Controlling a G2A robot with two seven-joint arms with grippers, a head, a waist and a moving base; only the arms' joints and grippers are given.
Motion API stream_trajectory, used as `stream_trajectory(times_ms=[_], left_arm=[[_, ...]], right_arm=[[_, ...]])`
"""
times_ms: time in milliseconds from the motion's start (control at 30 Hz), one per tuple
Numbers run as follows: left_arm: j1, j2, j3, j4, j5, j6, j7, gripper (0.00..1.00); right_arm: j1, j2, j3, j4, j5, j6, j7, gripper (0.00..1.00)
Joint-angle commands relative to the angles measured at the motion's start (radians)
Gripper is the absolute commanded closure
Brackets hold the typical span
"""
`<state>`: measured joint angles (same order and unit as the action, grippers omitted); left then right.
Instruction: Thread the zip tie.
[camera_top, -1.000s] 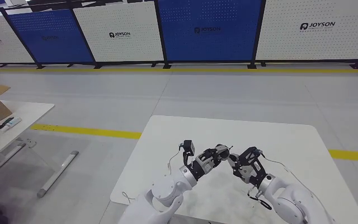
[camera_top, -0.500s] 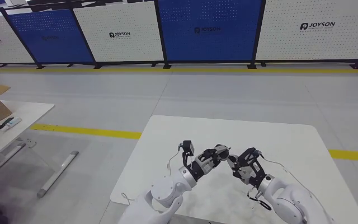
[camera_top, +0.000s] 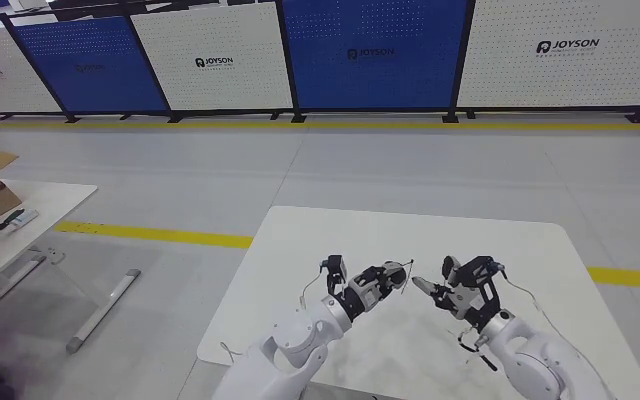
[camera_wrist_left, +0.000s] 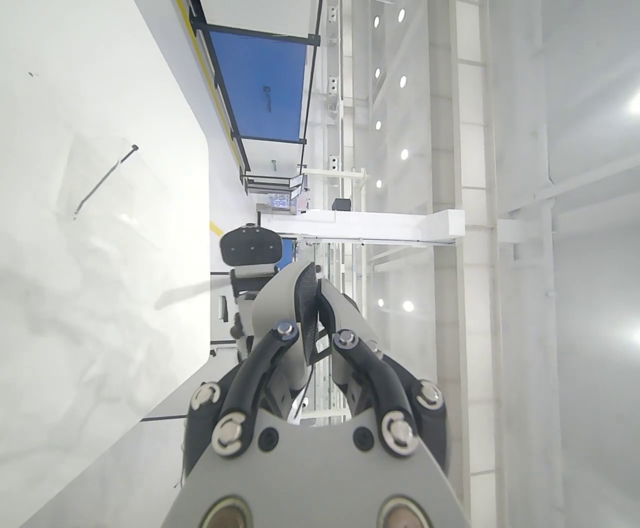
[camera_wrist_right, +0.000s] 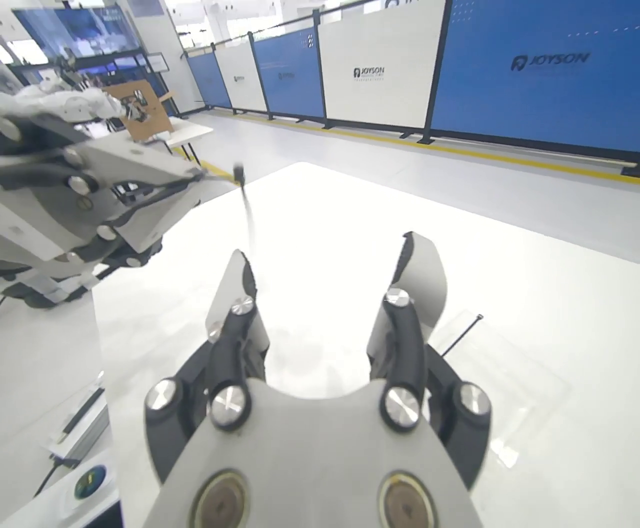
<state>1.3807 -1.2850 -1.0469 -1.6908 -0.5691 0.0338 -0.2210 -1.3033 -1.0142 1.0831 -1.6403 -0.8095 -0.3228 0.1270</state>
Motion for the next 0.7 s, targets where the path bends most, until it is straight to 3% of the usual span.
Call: stream_trajectory(times_ms=[0,233,600,667], left_arm=[[-0.002,0.001,-0.006,0.009,-0.003,0.01,-0.007,1.0],[-0.015,0.008,0.005,0.029,0.056,0.066,-0.054,1.0],[-0.017,0.008,0.006,0.032,0.048,0.063,-0.06,1.0],[-0.015,0.007,0.004,0.035,0.037,0.058,-0.046,1.0]], right_arm=[[-0.025,0.003,0.036,-0.01,0.022,0.0,-0.026,0.0],[-0.093,0.011,0.12,-0.039,0.068,-0.006,-0.068,0.0],[-0.093,0.011,0.12,-0.039,0.068,-0.006,-0.068,0.0],[-0.091,0.009,0.126,-0.028,0.077,0.027,-0.069,0.0]])
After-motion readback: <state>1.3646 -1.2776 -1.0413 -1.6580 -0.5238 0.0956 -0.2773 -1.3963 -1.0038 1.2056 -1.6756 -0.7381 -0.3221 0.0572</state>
